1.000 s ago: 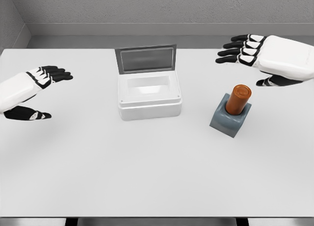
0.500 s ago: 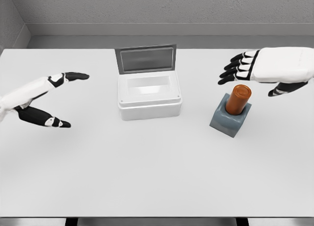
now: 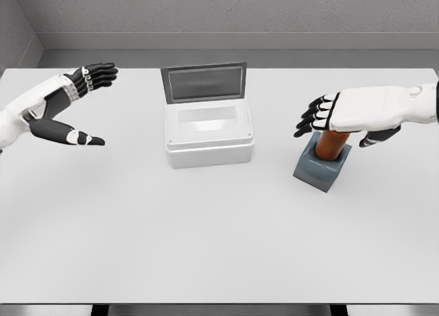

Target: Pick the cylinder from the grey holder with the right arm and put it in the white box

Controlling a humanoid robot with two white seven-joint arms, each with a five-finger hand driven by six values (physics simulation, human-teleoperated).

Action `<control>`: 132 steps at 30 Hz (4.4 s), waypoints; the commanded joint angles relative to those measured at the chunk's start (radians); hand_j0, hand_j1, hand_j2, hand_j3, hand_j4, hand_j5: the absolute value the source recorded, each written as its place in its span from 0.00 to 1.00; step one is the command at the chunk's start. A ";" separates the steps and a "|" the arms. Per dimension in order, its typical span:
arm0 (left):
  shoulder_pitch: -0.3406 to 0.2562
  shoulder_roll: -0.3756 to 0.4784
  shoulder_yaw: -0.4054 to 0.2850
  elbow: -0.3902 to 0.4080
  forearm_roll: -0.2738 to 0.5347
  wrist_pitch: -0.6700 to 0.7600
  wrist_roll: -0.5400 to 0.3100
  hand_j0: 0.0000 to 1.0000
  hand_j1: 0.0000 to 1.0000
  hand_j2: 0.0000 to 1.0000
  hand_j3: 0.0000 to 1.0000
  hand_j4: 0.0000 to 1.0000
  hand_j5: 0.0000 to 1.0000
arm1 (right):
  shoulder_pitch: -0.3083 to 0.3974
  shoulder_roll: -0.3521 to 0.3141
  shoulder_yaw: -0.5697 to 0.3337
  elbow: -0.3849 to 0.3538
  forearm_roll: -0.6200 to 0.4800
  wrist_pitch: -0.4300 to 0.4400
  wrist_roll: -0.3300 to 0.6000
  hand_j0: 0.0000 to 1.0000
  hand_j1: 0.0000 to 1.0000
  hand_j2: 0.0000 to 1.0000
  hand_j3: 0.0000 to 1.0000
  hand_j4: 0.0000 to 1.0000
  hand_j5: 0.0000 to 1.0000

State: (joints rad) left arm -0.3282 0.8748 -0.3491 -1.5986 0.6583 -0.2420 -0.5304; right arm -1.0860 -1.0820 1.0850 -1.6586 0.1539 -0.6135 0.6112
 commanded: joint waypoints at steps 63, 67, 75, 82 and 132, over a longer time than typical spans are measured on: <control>-0.245 -0.220 -0.116 0.327 -0.023 0.041 0.003 1.00 1.00 1.00 1.00 1.00 1.00 | -0.089 0.054 0.061 0.056 0.055 0.003 0.000 0.50 0.50 0.50 0.50 0.50 0.50; -0.245 -0.220 -0.116 0.327 -0.023 0.041 0.003 1.00 1.00 1.00 1.00 1.00 1.00 | -0.095 0.082 0.062 0.063 0.056 0.003 0.000 0.50 0.50 0.50 0.50 0.50 0.50; -0.247 -0.220 -0.116 0.325 -0.023 0.041 0.003 1.00 1.00 1.00 1.00 1.00 1.00 | -0.127 0.172 0.072 0.141 0.056 0.003 0.000 0.50 0.50 0.50 0.50 0.50 0.50; -0.255 -0.240 -0.116 0.327 -0.025 0.043 0.003 1.00 1.00 1.00 1.00 1.00 1.00 | -0.144 0.218 0.072 0.166 0.064 0.003 0.000 0.50 0.50 0.50 0.50 0.50 0.50; -0.259 -0.247 -0.116 0.328 -0.025 0.043 0.003 1.00 1.00 1.00 1.00 1.00 1.00 | -0.273 0.537 0.139 0.333 0.099 0.003 0.000 0.49 0.49 0.49 0.49 0.49 0.49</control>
State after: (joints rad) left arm -0.5875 0.6267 -0.4654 -1.2696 0.6277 -0.1997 -0.5277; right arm -1.3637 -0.5595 1.2251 -1.3292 0.2552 -0.6136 0.6118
